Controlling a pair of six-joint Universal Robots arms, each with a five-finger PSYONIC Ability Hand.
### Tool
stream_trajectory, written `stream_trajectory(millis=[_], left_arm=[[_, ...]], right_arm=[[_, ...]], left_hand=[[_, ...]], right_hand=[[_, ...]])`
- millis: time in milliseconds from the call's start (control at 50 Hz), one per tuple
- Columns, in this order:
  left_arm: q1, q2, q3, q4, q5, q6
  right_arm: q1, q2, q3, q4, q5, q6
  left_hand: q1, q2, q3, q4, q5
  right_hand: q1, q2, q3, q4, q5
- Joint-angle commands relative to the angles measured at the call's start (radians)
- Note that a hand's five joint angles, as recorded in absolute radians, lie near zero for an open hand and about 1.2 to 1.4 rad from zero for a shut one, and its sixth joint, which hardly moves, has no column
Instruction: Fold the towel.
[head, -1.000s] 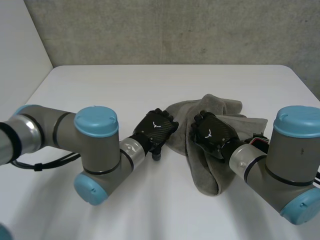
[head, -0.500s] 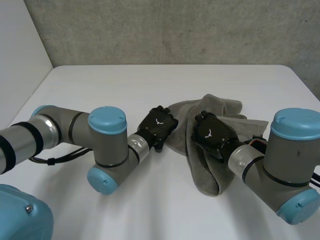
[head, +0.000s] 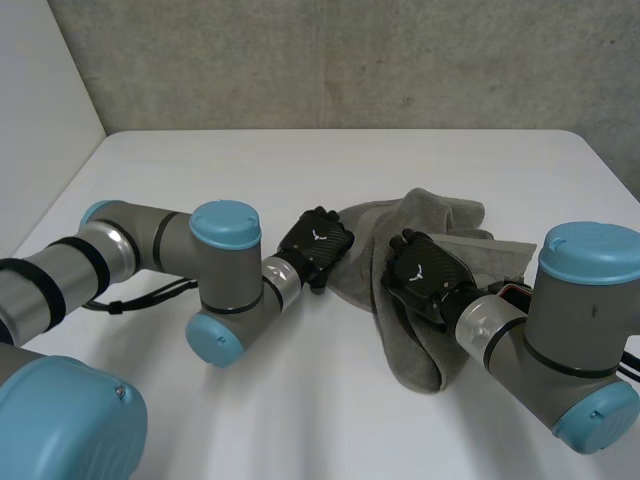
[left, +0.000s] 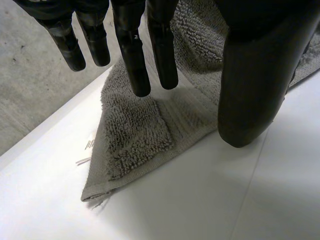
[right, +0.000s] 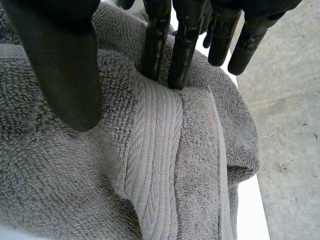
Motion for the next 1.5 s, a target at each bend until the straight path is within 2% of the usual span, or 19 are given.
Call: stream_trajectory(millis=[20, 120, 220, 580, 780, 1500], left_arm=[[0.0, -0.03, 0.047, -0.019, 0.0, -0.002], [0.0, -0.046, 0.077, -0.039, 0.002, -0.002], [0.0, -0.06, 0.099, -0.045, 0.002, -0.002], [-0.002, -0.014, 0.096, -0.105, 0.008, -0.01], [0.003, 0.004, 0.119, -0.159, 0.008, -0.113], [-0.029, -0.065, 0.142, -0.162, 0.005, -0.226]], right_arm=[[0.0, 0.001, 0.0, -0.001, 0.001, 0.004], [-0.002, 0.001, 0.0, 0.0, 0.0, 0.024], [-0.002, 0.001, 0.0, -0.001, 0.0, 0.027], [-0.005, 0.002, 0.001, -0.001, 0.0, 0.025], [-0.005, 0.002, 0.001, 0.0, 0.0, 0.024], [-0.008, 0.002, 0.011, -0.001, -0.003, 0.024]], left_hand=[[0.024, 0.025, -0.045, -0.056, 0.025], [0.053, 0.055, -0.045, -0.056, 0.055], [0.188, 0.189, -0.045, -0.056, 0.189], [0.197, 0.198, -0.045, -0.056, 0.198], [0.203, 0.204, -0.045, -0.056, 0.204], [0.2, 0.201, -0.045, -0.056, 0.201]], right_hand=[[-0.008, -0.009, -0.032, -0.053, -0.002], [-0.008, -0.009, -0.032, -0.053, -0.002], [-0.014, -0.015, -0.032, -0.053, -0.008], [-0.014, -0.015, -0.032, -0.053, -0.008], [-0.014, -0.015, -0.032, -0.053, -0.008], [-0.014, -0.015, -0.032, -0.053, -0.008]])
